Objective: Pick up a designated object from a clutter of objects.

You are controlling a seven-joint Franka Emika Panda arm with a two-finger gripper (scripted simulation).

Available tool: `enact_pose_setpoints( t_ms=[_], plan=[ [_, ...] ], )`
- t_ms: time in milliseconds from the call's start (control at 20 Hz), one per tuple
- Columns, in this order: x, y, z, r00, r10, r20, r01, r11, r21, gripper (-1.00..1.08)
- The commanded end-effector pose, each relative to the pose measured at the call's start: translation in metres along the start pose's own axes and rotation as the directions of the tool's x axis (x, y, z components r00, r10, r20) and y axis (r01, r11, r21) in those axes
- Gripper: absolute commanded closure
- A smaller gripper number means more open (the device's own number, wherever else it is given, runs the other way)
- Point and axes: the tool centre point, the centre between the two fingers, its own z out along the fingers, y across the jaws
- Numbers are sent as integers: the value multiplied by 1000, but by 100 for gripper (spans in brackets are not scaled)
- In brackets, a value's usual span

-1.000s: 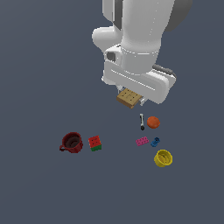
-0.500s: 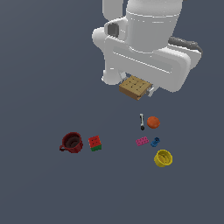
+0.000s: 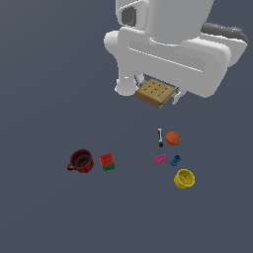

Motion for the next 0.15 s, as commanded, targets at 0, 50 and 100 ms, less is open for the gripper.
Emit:
enact_pose_setpoints(
  t_ms=[0, 50, 100],
  plan=[
    [1, -1, -2, 1000, 0, 0, 0, 1000, 0, 108],
    [1, -1, -3, 1000, 0, 0, 0, 1000, 1, 108],
    [1, -1, -3, 1000, 0, 0, 0, 1000, 1, 108]
  ],
)
